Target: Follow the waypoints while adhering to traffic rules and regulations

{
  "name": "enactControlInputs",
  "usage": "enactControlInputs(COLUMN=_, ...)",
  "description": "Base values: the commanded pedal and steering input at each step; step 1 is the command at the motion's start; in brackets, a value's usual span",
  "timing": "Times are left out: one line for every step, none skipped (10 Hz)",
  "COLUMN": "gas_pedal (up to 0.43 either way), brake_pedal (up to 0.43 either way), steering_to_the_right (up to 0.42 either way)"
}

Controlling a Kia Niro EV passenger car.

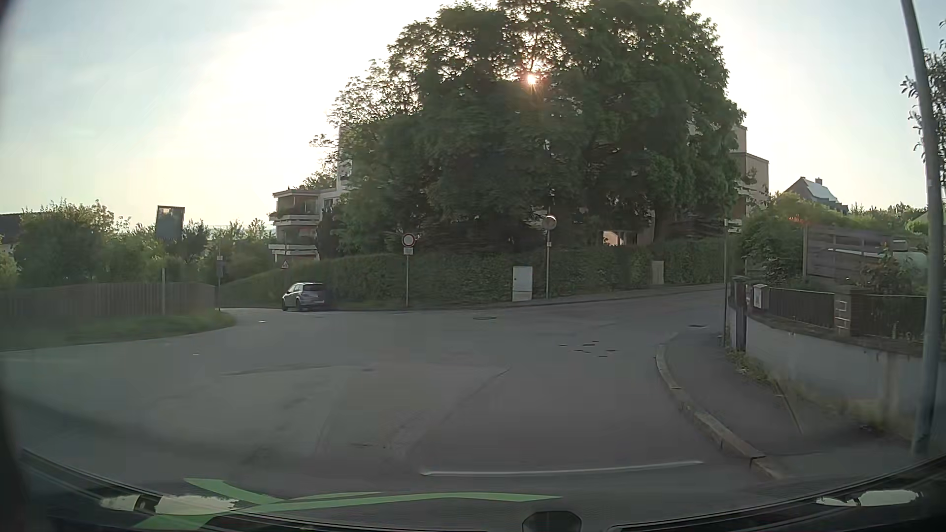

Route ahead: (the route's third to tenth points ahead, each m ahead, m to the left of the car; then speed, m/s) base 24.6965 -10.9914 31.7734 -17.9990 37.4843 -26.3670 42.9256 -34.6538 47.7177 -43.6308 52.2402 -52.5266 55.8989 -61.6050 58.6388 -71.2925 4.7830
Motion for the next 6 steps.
enactControlInputs(gas_pedal=0.000, brake_pedal=0.268, steering_to_the_right=0.020)
enactControlInputs(gas_pedal=0.000, brake_pedal=0.268, steering_to_the_right=0.020)
enactControlInputs(gas_pedal=0.000, brake_pedal=0.274, steering_to_the_right=0.020)
enactControlInputs(gas_pedal=0.000, brake_pedal=0.274, steering_to_the_right=0.019)
enactControlInputs(gas_pedal=0.000, brake_pedal=0.274, steering_to_the_right=0.018)
enactControlInputs(gas_pedal=0.000, brake_pedal=0.268, steering_to_the_right=0.016)
